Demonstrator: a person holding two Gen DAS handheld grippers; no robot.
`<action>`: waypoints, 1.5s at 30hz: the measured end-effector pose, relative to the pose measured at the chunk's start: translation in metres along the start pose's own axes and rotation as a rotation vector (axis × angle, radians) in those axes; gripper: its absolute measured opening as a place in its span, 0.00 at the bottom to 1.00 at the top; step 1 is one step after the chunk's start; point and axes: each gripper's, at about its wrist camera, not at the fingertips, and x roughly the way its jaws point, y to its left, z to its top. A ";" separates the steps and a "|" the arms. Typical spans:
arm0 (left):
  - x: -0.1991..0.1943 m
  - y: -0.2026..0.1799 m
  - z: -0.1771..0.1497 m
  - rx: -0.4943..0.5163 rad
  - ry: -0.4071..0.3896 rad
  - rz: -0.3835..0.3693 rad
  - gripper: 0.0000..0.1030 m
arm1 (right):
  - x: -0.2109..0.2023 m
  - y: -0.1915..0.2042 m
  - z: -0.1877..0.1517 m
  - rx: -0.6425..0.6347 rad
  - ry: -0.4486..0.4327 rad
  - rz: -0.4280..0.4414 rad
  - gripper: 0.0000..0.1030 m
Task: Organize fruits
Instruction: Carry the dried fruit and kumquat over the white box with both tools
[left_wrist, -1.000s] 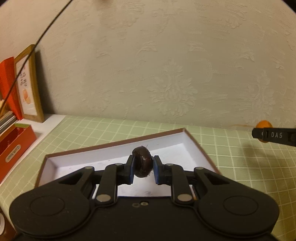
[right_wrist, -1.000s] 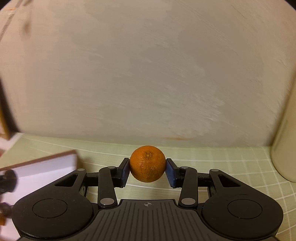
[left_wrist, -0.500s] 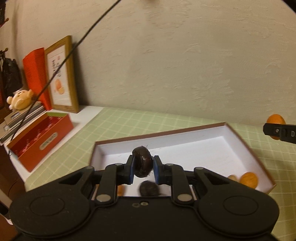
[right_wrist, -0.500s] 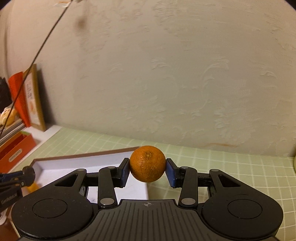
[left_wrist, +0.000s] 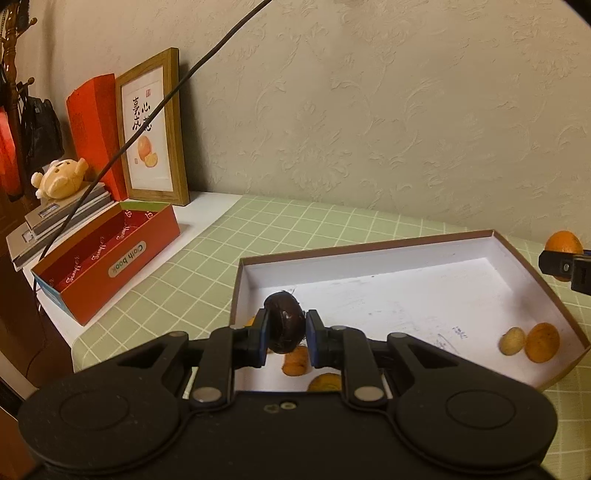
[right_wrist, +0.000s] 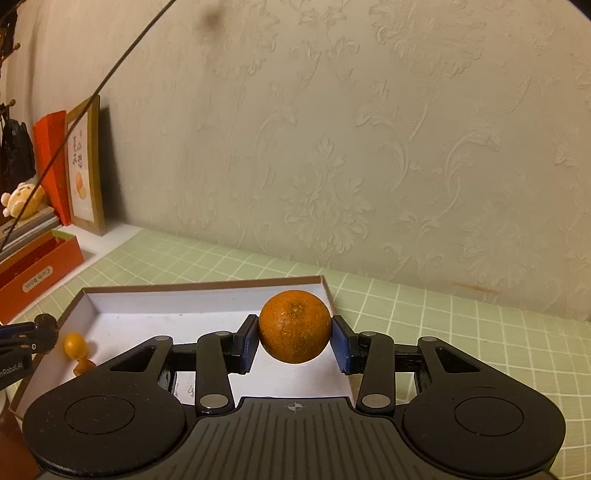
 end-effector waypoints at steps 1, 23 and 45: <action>0.002 0.000 0.000 -0.001 0.003 0.001 0.10 | 0.002 0.001 -0.001 -0.001 0.004 -0.003 0.41; 0.041 0.001 0.005 -0.007 0.053 0.019 0.11 | 0.047 -0.004 0.000 0.022 0.081 -0.018 0.41; 0.028 -0.003 0.001 -0.006 0.029 0.032 0.11 | 0.032 0.002 -0.007 -0.016 0.056 -0.008 0.41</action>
